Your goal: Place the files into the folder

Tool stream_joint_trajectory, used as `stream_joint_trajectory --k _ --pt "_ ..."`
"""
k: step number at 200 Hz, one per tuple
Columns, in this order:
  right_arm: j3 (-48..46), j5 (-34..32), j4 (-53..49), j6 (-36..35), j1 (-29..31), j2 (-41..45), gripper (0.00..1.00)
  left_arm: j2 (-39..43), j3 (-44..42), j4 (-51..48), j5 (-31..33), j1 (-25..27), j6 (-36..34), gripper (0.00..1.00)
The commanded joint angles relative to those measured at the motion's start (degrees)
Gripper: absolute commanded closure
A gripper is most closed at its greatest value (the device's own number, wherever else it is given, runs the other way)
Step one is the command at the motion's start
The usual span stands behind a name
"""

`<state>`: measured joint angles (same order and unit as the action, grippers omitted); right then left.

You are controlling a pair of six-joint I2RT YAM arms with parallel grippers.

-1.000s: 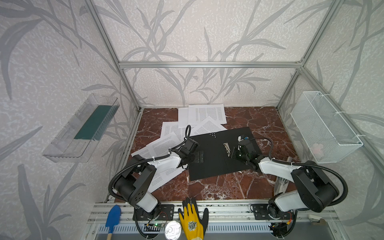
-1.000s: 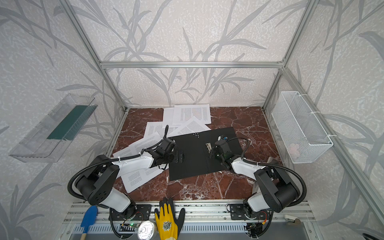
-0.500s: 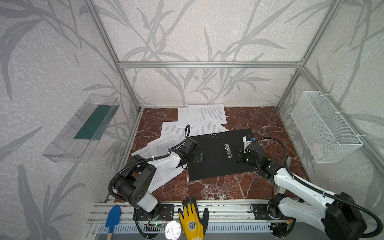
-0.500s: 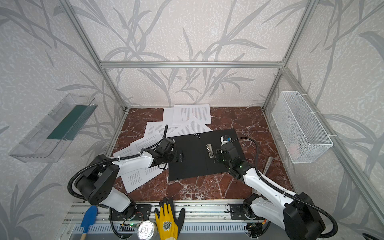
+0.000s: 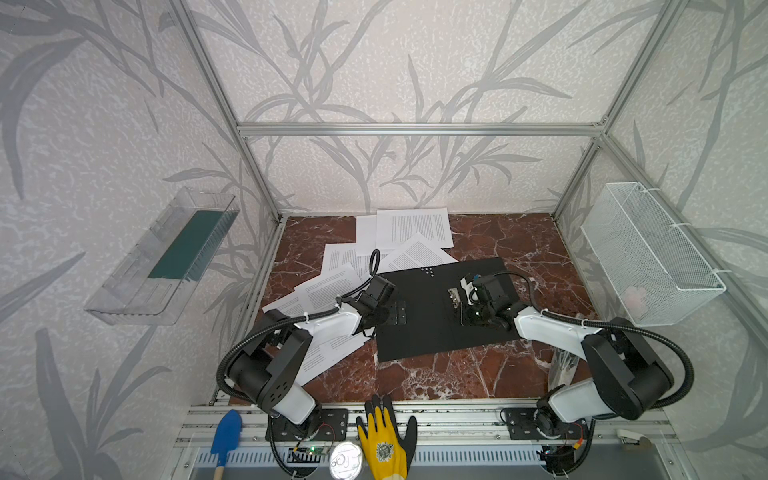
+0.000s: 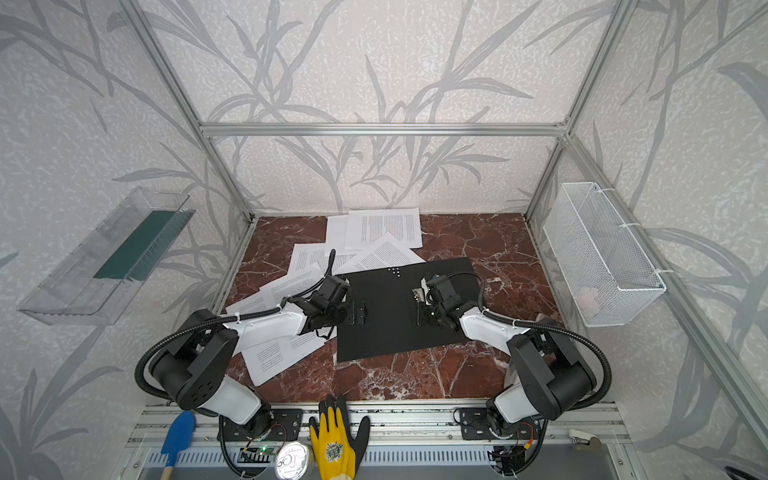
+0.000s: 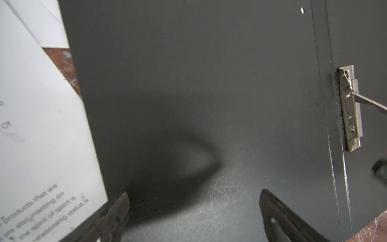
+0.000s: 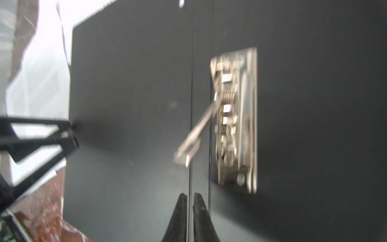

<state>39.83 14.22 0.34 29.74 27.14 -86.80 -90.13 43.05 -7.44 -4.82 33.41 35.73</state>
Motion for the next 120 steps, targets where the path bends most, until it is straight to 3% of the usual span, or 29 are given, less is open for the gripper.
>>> stream_joint_trajectory --k 1,37,70,120 --pt "5.7 6.6 -0.4 -1.6 -3.7 -4.2 0.89 -4.1 -3.6 -10.8 -2.1 -0.5 1.1 0.01" --pt "21.7 14.7 -9.3 -6.6 -7.7 -16.7 0.95 -4.5 -3.2 -10.6 -2.3 -0.5 1.4 0.01" --pt "33.8 16.8 -16.5 -10.4 -8.3 -24.8 0.96 -4.2 -3.3 -10.1 -3.0 -0.5 1.5 0.01" --pt "42.0 18.2 -21.7 -12.5 -8.9 -30.7 0.96 -0.5 -1.6 -10.4 -7.2 -0.5 2.8 0.01"
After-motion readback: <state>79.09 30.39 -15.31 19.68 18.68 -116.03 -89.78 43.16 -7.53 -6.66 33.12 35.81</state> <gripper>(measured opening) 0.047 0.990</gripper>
